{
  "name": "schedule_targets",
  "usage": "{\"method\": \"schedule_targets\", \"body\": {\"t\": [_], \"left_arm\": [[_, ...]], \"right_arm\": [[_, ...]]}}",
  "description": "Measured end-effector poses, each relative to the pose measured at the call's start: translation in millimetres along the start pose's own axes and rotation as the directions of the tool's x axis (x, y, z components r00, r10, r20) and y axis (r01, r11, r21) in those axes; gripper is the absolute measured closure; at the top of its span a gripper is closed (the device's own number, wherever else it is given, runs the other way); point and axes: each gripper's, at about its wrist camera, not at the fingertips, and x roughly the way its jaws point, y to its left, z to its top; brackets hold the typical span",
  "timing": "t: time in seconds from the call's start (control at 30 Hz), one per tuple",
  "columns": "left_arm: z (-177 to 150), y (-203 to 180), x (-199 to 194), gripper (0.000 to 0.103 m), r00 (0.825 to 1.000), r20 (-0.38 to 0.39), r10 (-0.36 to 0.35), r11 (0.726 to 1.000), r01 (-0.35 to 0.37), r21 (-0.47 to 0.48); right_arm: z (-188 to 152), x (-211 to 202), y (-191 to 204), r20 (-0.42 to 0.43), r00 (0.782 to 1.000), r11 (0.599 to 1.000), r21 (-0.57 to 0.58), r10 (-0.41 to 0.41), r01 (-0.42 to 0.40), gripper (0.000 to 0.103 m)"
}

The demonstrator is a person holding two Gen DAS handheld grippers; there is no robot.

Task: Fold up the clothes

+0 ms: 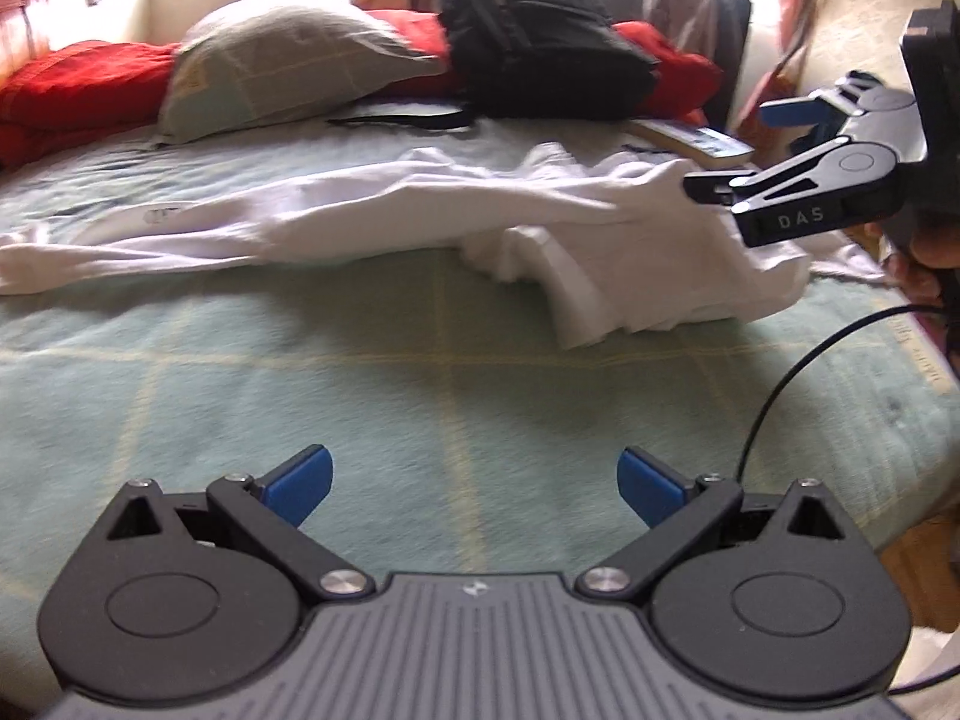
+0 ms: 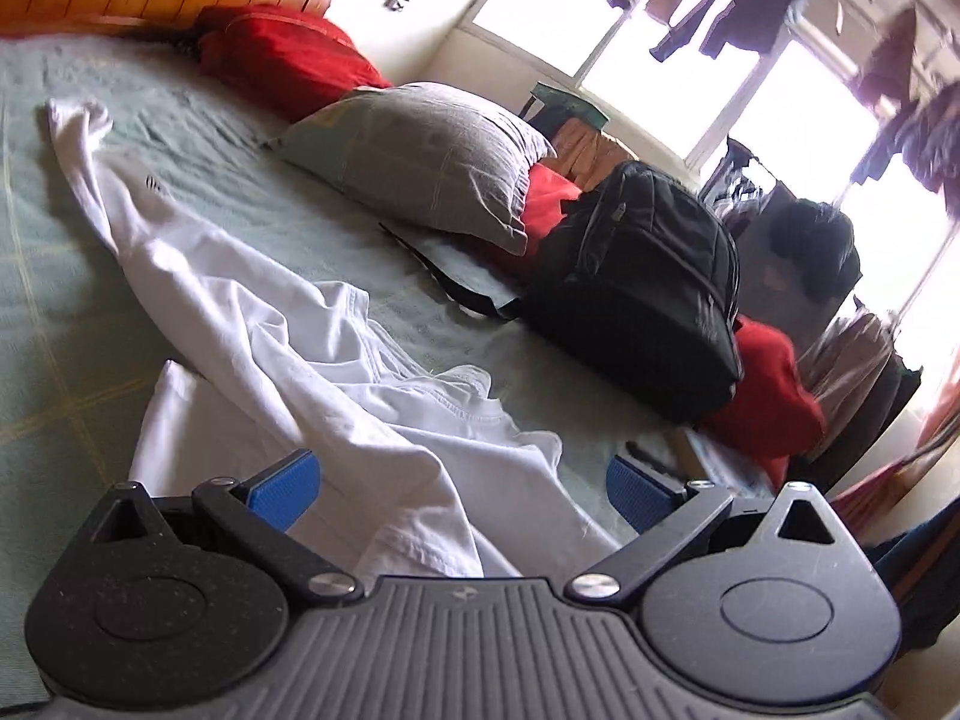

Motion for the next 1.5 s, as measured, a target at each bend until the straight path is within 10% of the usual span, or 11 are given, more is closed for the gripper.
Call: {"method": "schedule_targets", "body": {"t": [0.53,0.73,0.83,0.97,1.13,1.5], "left_arm": [[25,-18,67,0.001,0.968,0.028,-0.249,0.967,0.250,-0.042],[37,-14,85,0.001,0.936,0.053,-0.347,0.932,0.351,-0.094],[46,-14,93,0.001,0.919,0.052,-0.391,0.914,0.394,-0.094],[60,-13,102,0.001,0.909,0.065,-0.413,0.901,0.418,-0.115],[71,-3,102,0.001,0.842,0.139,-0.521,0.819,0.539,-0.196],[91,6,101,0.001,0.795,0.191,-0.576,0.744,0.607,-0.279]], "right_arm": [[-82,-22,-49,-0.007,0.958,0.910,0.313,0.287,-0.271,0.000],[-130,4,-66,0.029,0.837,0.675,0.577,0.546,-0.460,0.000],[-135,15,-58,0.073,0.803,0.625,0.587,0.592,-0.514,0.000],[-124,28,-55,0.110,0.803,0.635,0.555,0.585,-0.538,0.000],[-111,34,-60,0.160,0.809,0.644,0.526,0.566,-0.555,0.000],[-98,28,-66,0.238,0.793,0.635,0.491,0.561,-0.596,0.000]]}}
